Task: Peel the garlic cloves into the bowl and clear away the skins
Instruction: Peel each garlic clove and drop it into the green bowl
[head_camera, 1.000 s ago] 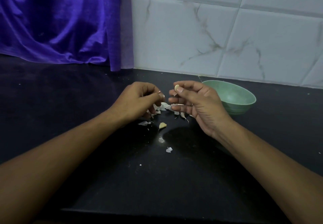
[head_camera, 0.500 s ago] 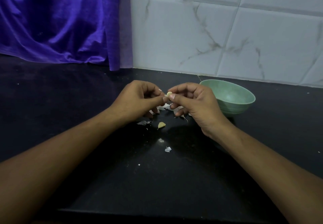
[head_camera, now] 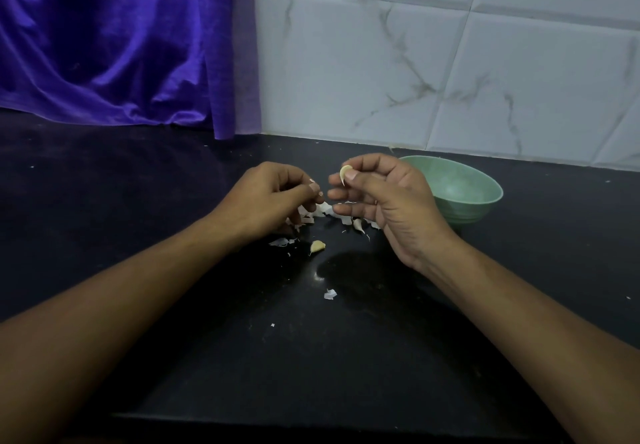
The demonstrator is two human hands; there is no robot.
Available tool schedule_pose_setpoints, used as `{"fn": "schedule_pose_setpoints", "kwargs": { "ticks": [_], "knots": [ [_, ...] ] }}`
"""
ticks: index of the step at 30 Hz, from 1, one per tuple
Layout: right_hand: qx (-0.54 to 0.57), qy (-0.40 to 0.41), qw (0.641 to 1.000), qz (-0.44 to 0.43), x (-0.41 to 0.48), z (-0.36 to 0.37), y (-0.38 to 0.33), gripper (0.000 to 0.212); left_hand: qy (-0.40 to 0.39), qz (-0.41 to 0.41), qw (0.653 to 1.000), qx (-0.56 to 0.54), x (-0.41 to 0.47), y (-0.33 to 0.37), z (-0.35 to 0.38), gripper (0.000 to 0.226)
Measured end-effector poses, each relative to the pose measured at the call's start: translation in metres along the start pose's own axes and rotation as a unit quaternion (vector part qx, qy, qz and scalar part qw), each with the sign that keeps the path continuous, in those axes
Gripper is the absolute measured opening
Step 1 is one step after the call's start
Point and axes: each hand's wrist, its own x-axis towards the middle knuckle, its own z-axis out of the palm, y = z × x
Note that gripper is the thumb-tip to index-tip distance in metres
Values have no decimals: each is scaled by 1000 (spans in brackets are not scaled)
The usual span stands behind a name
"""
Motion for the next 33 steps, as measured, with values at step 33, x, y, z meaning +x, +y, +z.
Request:
{"fn": "schedule_pose_setpoints", "kwargs": {
  "ticks": [33],
  "knots": [
    [-115, 2, 993, -2, 1, 0, 9, 17, 37, 114, 986, 119, -1, 3, 0, 9]
  ]
}}
